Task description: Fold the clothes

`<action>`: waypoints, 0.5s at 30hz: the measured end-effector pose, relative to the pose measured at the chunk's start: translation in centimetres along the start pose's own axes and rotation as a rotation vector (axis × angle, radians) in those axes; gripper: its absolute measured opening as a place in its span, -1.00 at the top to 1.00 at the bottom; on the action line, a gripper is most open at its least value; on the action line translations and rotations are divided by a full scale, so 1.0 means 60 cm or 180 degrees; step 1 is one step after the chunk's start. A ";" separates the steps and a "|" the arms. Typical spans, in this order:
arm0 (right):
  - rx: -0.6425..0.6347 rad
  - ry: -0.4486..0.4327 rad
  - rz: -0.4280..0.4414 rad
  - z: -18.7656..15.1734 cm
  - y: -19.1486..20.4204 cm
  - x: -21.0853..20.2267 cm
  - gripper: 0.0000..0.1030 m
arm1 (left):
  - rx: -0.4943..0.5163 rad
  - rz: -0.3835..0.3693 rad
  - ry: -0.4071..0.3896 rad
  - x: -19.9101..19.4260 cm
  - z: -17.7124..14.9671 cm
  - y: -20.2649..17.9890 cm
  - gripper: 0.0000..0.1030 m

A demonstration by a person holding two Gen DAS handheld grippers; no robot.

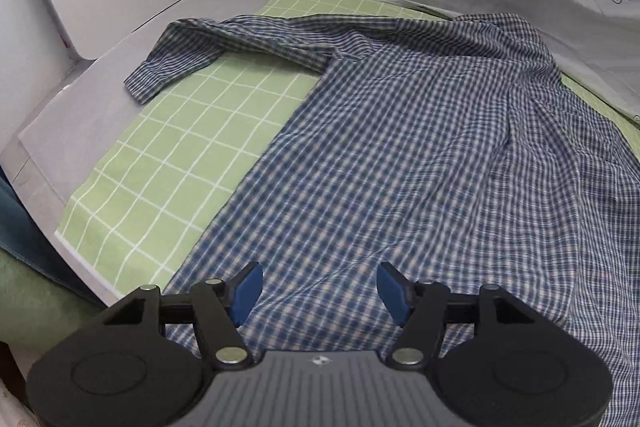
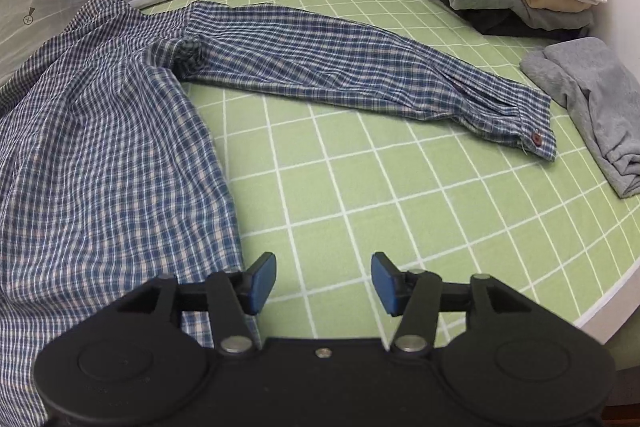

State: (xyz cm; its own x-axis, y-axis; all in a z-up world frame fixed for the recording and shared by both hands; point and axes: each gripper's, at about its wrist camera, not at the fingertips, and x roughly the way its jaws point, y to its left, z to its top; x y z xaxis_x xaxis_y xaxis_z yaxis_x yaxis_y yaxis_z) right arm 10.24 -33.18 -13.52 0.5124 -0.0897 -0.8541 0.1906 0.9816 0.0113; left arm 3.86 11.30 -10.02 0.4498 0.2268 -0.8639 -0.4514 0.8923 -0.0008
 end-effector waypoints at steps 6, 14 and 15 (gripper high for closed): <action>0.0344 -0.0110 -0.0172 0.057 -0.058 0.041 -0.39 | 0.0273 -0.0051 -0.0049 0.006 0.027 -0.091 -0.29; 0.0872 -0.0475 -0.0776 0.126 -0.165 0.091 -0.53 | 0.0552 0.0112 0.0006 0.031 0.063 -0.184 -0.31; 0.0882 -0.0470 -0.0833 0.131 -0.175 0.099 -0.54 | 0.0583 0.0133 0.0030 0.035 0.066 -0.194 -0.31</action>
State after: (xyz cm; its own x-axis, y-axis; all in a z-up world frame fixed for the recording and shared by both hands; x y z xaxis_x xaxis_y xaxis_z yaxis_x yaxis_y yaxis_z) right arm 17.88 -45.33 -14.63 0.5275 -0.3736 -0.7630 0.5387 0.8416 -0.0397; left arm 13.13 2.93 -9.81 0.4259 0.2623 -0.8659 -0.3213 0.9385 0.1262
